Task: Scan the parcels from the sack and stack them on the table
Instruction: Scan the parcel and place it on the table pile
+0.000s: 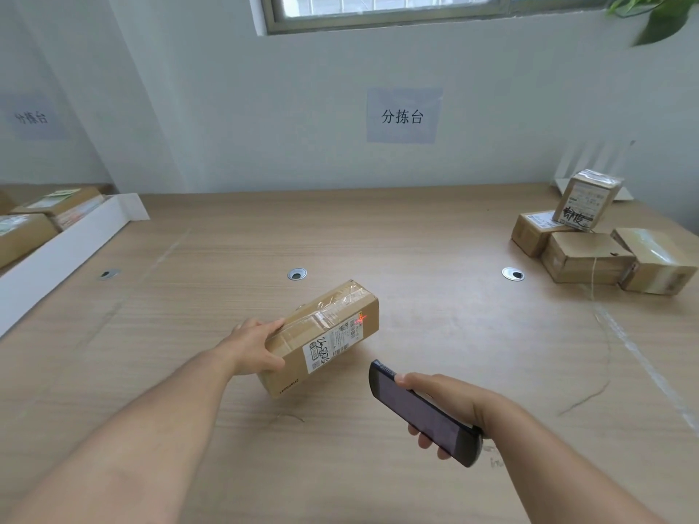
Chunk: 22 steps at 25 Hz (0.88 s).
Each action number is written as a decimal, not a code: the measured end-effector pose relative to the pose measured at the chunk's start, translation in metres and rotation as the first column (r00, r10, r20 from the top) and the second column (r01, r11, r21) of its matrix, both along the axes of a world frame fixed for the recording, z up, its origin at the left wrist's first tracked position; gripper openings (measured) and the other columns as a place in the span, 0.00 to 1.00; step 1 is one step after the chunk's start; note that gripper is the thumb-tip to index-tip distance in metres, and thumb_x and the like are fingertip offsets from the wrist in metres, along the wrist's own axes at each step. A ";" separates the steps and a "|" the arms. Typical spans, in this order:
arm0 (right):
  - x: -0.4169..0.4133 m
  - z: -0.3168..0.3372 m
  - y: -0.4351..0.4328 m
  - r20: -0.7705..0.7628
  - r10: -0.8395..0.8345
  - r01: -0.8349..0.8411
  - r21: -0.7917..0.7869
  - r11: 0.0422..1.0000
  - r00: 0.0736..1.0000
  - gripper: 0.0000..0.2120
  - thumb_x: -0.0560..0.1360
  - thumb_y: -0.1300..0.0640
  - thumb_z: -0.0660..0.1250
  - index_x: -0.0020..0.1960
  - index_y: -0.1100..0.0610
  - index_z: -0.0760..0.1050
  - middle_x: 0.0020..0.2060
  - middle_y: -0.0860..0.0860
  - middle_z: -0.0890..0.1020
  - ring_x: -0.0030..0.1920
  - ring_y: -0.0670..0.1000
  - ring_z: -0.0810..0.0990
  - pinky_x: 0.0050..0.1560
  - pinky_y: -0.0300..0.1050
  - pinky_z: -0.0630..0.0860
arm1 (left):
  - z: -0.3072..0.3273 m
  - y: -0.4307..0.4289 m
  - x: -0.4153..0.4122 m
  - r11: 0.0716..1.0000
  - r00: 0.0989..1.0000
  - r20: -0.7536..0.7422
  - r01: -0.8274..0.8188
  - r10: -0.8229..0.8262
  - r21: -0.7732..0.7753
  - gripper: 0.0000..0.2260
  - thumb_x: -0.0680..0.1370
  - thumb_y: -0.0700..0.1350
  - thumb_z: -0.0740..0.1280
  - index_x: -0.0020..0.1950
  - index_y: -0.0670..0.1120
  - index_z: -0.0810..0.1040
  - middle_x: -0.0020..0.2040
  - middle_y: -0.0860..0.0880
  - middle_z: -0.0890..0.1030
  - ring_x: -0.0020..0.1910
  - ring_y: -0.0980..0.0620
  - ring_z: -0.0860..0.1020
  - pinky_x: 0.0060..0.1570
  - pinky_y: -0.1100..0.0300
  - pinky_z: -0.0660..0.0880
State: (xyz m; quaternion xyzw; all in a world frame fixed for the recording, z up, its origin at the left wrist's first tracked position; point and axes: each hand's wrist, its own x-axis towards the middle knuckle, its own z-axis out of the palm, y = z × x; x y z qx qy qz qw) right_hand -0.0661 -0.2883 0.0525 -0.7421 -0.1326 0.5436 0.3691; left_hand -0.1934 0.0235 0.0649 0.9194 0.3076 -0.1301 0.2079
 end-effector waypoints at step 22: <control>-0.014 0.022 0.042 0.029 0.270 -0.271 0.168 0.948 0.962 0.24 0.80 0.38 0.59 0.59 0.58 0.75 0.43 0.57 0.82 0.40 0.55 0.82 0.39 0.50 0.78 | 0.021 -0.039 -0.103 0.920 0.920 0.071 -0.388 0.384 0.052 0.41 0.64 0.55 0.66 0.77 0.60 0.56 0.69 0.49 0.63 0.72 0.49 0.58 0.67 0.56 0.62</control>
